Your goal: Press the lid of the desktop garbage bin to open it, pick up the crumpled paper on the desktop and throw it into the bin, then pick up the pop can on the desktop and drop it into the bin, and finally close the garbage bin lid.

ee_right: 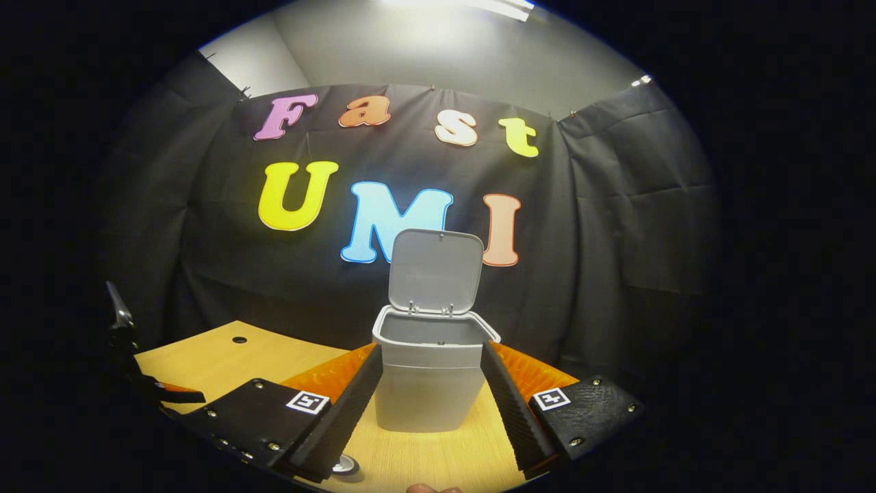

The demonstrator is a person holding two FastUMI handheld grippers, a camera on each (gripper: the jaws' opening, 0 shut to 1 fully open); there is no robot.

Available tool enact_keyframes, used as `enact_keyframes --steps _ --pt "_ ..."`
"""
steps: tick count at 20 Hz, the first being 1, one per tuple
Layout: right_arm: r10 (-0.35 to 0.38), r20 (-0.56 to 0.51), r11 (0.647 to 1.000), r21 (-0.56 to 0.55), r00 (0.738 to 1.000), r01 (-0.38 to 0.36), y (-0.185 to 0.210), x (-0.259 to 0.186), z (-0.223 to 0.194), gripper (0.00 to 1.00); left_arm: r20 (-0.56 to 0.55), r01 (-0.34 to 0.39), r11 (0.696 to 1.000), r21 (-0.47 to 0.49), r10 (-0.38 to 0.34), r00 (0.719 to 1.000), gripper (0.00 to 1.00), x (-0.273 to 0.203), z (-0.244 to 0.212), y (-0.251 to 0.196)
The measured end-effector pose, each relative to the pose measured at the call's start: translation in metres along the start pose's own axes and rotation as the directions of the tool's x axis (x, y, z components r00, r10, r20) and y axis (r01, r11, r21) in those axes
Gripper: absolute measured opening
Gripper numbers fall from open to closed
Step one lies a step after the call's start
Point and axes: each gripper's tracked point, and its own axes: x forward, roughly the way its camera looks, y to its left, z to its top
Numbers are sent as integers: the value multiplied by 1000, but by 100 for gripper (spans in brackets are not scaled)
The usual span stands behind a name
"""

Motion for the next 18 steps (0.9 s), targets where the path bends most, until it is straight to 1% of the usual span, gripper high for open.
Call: enact_keyframes --steps 1,2,4,6,8,9,12,13,14,15,17,18 --pt "2 -1 1000 -5 1000 -2 1 -2 0 93 -24 0 1000 -8 -1 1000 98 5 -9 0" --pt "5 -5 1000 -12 1000 -5 3 -5 -1 93 -47 -3 1000 -15 2 999 95 11 -20 1" --pt "11 -22 1000 -18 1000 -11 2 -7 -8 93 -94 -11 1000 -19 9 996 99 22 -40 2" --pt "4 -48 1000 -15 999 -5 -2 -10 -15 93 -143 -13 1000 -7 12 990 97 32 -60 0" --pt "-10 -74 1000 -1 997 10 -7 -13 -22 93 -188 -10 1000 4 10 982 99 38 -78 -1" --pt "-16 -92 1000 10 996 17 -8 -16 -27 93 -209 -7 1000 5 7 978 97 42 -87 -3" --pt "-24 -127 999 20 992 27 -12 -17 -38 93 -247 1 1000 9 1 969 99 49 -102 -5" --pt "-31 -132 999 18 991 34 -15 -18 -40 93 -259 3 1000 14 1 966 97 51 -107 -6" --pt "-38 -133 999 16 990 41 -19 -19 -42 93 -268 3 1000 18 2 964 99 52 -110 -6" --pt "-44 -134 999 15 990 46 -20 -19 -42 93 -271 -5 1000 21 11 963 98 53 -112 -5" --pt "-50 -139 999 15 989 53 -23 -18 -44 93 -274 -12 1000 18 16 962 83 54 -114 -5" --pt "-51 -139 998 17 989 53 -23 -18 -45 93 -275 -16 1000 18 20 961 78 55 -115 -4"
